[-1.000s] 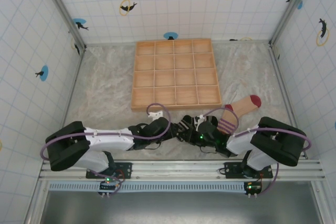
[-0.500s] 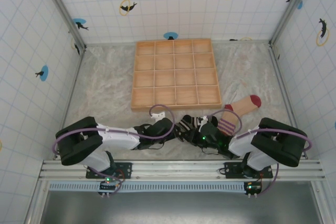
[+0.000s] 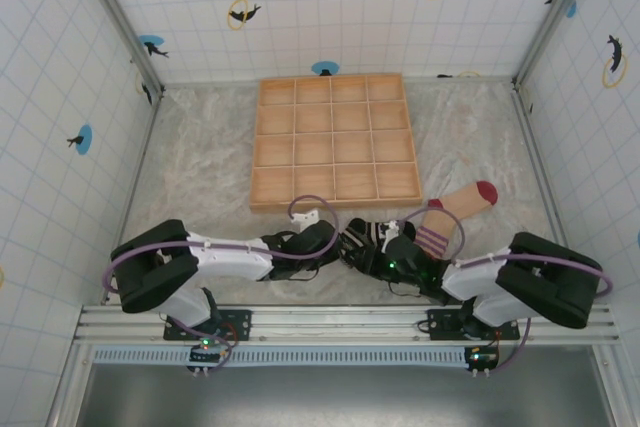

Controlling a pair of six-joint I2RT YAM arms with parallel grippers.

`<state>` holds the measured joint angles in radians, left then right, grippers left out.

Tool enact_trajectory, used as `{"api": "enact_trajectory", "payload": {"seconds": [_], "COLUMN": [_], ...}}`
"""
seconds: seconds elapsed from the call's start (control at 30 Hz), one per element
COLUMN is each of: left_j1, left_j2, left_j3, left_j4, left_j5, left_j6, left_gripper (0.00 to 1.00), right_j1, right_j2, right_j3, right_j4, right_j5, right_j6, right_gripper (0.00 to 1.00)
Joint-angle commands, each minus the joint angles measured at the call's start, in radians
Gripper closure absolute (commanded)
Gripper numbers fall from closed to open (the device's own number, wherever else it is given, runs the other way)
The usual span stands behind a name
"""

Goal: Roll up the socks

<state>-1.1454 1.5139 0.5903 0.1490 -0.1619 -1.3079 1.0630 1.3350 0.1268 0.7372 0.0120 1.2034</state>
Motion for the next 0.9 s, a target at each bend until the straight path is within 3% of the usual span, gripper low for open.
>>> {"api": "enact_trajectory", "payload": {"seconds": [0.0,0.13,0.4,0.63,0.87], "left_j1": [0.007,0.010,0.016,0.015,0.018], "left_j2": [0.008,-0.029,-0.112,-0.127,-0.148], "left_j3": [0.039,0.078,0.092,0.080,0.077], "left_j4": [-0.227,-0.368,-0.504,-0.523,-0.534], "left_j5": [-0.042,-0.040,0.003,0.041,0.072], "left_j6": [0.025,0.047,0.046,0.027,0.003], "left_gripper": [1.00,1.00,1.00,1.00,1.00], "right_j1": [0.025,0.053,0.140,0.296,0.404], "right_j2": [-0.095,-0.235,-0.354,-0.276,-0.083], "right_j3": [0.010,0.063,0.094,0.042,0.042], "right_j4": [-0.272,-0.355,-0.387,-0.198,0.020], "right_j5": [0.081,0.128,0.232,0.348,0.404], "right_j6": [-0.193,-0.409,-0.826,-1.149,-1.301], "right_gripper": [0.44,0.32,0.30,0.31,0.35]}}
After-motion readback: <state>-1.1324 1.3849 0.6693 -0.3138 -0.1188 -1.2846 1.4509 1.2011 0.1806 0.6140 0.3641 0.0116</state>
